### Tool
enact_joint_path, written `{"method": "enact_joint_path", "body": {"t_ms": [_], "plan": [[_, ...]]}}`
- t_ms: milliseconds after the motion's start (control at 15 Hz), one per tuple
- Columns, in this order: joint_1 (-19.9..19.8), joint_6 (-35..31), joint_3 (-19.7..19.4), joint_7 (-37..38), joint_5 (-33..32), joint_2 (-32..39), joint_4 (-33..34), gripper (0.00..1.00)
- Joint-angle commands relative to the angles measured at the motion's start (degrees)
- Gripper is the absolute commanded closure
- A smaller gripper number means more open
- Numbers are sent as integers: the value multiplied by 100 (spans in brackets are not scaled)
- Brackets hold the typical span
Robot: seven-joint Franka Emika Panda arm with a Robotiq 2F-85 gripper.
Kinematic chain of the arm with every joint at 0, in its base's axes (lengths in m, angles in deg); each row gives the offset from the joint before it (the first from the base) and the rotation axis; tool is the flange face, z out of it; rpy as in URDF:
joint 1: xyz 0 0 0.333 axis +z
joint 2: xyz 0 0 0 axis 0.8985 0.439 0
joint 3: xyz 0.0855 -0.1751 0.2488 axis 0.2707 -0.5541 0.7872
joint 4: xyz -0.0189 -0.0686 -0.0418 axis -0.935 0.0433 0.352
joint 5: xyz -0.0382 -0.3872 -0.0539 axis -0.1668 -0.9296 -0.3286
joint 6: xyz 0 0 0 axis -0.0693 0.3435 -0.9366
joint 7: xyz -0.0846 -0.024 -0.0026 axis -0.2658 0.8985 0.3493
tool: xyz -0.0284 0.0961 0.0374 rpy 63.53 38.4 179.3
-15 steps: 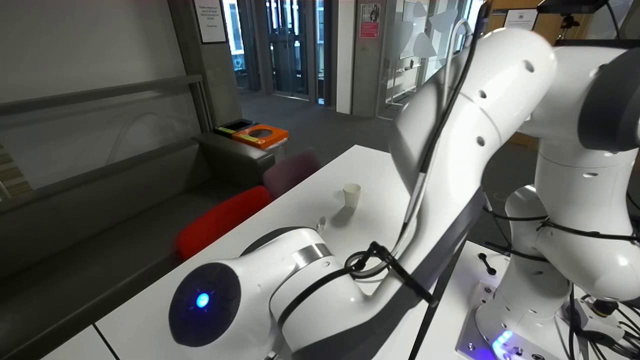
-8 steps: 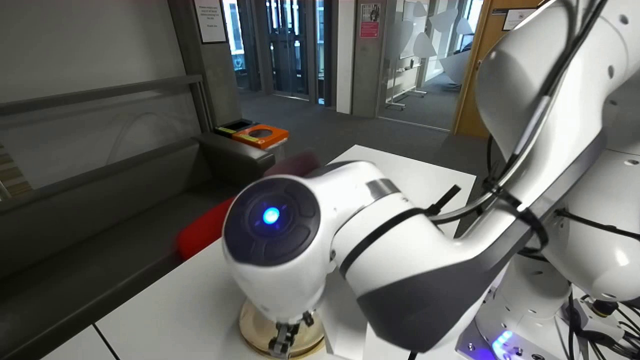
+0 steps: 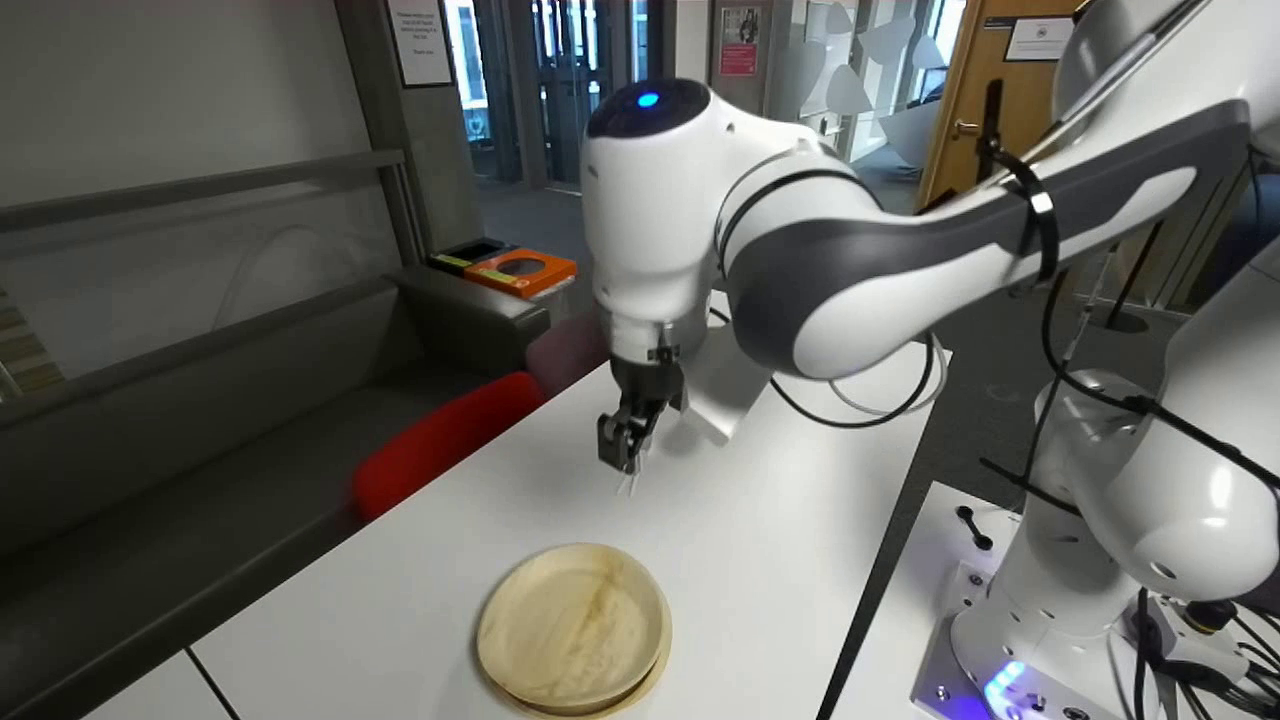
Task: Put the right plate on the left stacked plates
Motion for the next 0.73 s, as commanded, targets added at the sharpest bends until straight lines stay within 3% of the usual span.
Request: {"method": "enact_joint_path", "body": {"t_ms": [0,267,333,667], "plan": [[-741,-154,-331,-670,541,-556,-334,0],[-1239,-433,-701,-1501,1212,-481,-422,0],[-1328,-158,-401,-1165,958,-384,-205,0],[-1419,-307,-524,-1416,1161,-370,-318,0]]}}
